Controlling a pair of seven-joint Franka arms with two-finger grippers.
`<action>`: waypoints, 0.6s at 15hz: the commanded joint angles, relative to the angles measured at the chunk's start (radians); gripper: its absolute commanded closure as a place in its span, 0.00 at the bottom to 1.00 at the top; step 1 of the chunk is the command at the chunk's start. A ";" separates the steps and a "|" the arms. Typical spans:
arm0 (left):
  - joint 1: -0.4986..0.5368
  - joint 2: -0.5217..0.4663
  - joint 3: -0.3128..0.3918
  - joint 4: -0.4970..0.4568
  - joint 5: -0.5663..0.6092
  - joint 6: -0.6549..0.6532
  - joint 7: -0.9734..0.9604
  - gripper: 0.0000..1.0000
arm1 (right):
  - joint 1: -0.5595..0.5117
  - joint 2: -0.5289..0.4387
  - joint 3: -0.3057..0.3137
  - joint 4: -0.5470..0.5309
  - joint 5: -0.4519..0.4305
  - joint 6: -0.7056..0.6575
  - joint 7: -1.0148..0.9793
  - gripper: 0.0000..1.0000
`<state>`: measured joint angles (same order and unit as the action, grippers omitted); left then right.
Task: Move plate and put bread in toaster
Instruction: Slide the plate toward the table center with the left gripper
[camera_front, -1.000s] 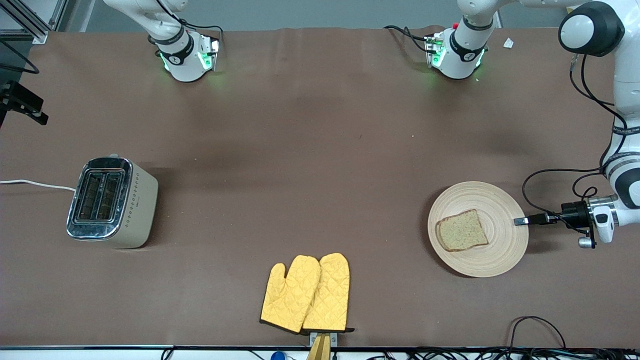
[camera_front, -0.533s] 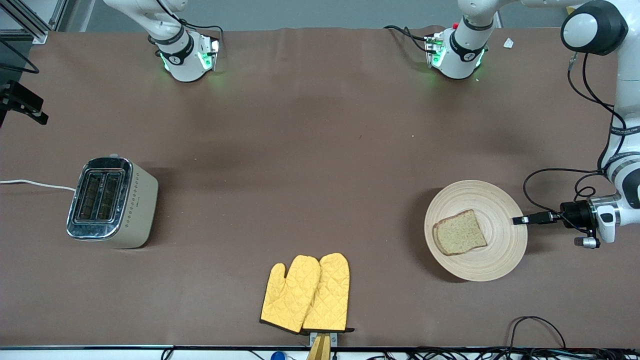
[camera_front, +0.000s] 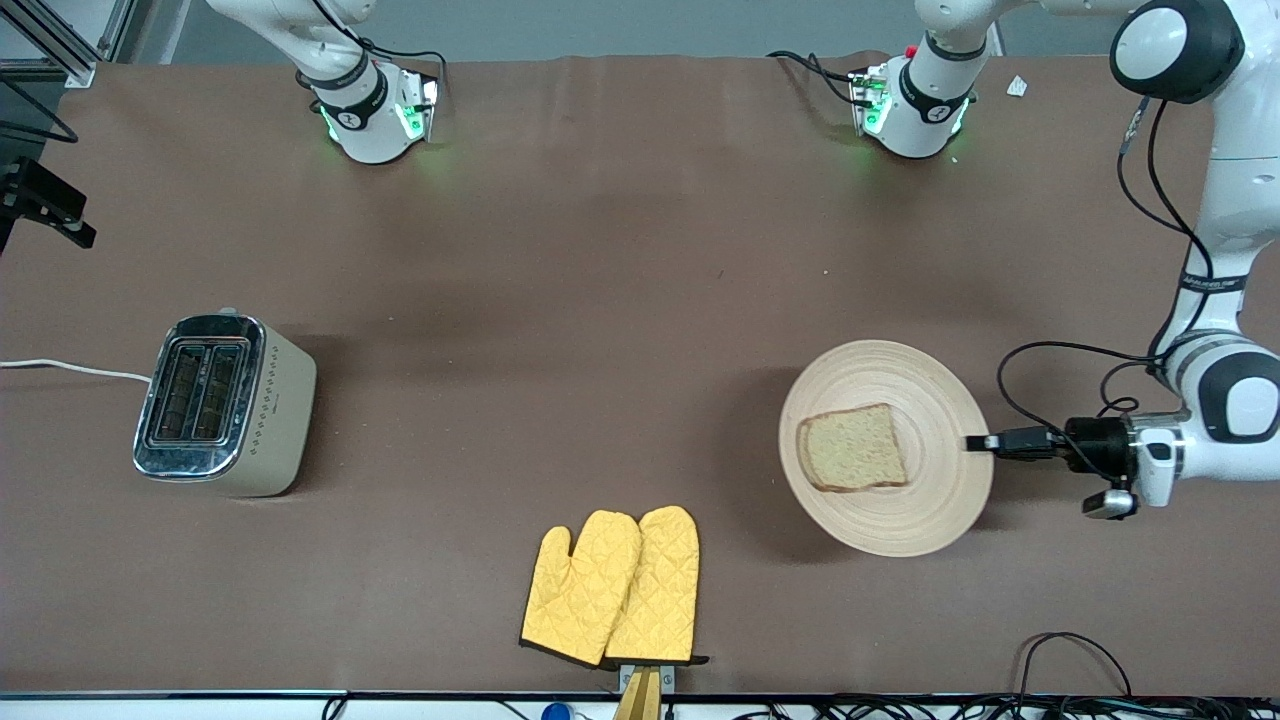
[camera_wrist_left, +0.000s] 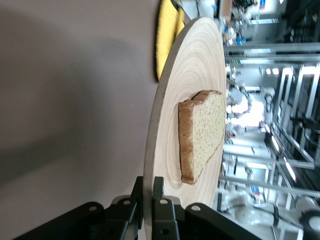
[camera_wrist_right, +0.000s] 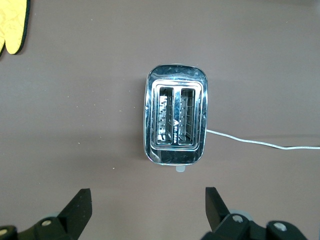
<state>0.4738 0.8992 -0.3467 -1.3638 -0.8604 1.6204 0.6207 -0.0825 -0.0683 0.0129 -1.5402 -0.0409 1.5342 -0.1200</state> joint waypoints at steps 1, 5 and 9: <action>-0.047 -0.006 -0.041 -0.011 0.015 -0.040 -0.009 0.99 | 0.000 0.001 0.006 0.002 0.006 -0.002 -0.012 0.00; -0.159 -0.003 -0.043 -0.073 -0.003 0.042 0.004 1.00 | 0.009 0.002 0.006 -0.006 0.001 -0.002 -0.012 0.00; -0.254 -0.003 -0.063 -0.095 -0.034 0.151 0.005 1.00 | 0.009 0.001 0.006 -0.006 0.006 -0.011 -0.010 0.00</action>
<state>0.2425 0.9114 -0.3895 -1.4445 -0.8541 1.7283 0.6194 -0.0777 -0.0625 0.0190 -1.5408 -0.0408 1.5330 -0.1288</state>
